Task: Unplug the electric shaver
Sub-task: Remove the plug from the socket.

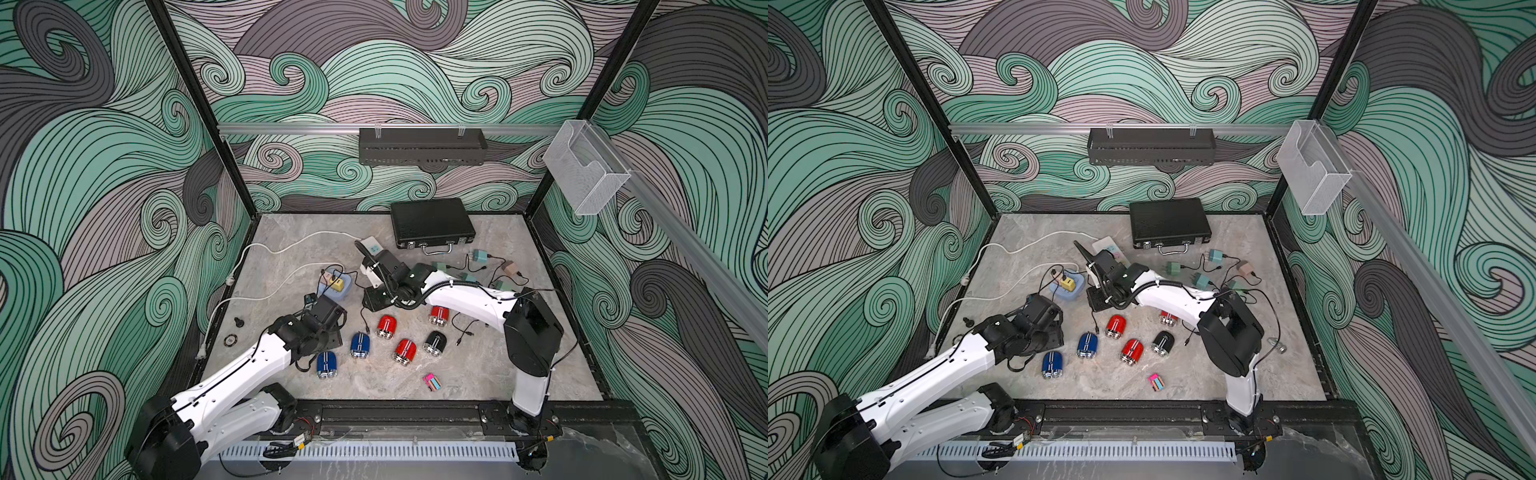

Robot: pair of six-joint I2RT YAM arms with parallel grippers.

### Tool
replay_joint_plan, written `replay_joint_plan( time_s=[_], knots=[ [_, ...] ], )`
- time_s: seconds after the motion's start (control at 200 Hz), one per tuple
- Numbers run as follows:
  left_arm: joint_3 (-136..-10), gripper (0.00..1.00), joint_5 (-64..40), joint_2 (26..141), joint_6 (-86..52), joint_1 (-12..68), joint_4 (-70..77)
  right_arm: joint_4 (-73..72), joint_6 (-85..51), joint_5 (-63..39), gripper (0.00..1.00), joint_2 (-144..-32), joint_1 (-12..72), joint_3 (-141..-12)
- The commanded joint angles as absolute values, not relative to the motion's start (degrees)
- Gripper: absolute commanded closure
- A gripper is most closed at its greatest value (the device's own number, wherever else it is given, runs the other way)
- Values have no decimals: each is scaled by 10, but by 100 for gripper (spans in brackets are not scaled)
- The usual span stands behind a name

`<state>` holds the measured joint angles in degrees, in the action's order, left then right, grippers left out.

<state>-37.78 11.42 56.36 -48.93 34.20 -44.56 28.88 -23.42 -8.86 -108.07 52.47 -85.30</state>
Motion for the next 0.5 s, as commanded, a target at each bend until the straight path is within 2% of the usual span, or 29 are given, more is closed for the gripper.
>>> replay_joint_plan(
  time_s=[0.0, 0.275, 0.49],
  knots=[
    [-412, 35, 75, 576, -460, 292, -410, 322, -187, -48, 71, -1069, 533, -880],
    [-475, 36, -4, 643, -405, 155, -362, 336, -143, -32, 72, -1096, 545, -940],
    [-517, 42, -81, 723, -406, 74, -318, 366, -110, -20, 72, -1141, 552, -1004]
  ],
)
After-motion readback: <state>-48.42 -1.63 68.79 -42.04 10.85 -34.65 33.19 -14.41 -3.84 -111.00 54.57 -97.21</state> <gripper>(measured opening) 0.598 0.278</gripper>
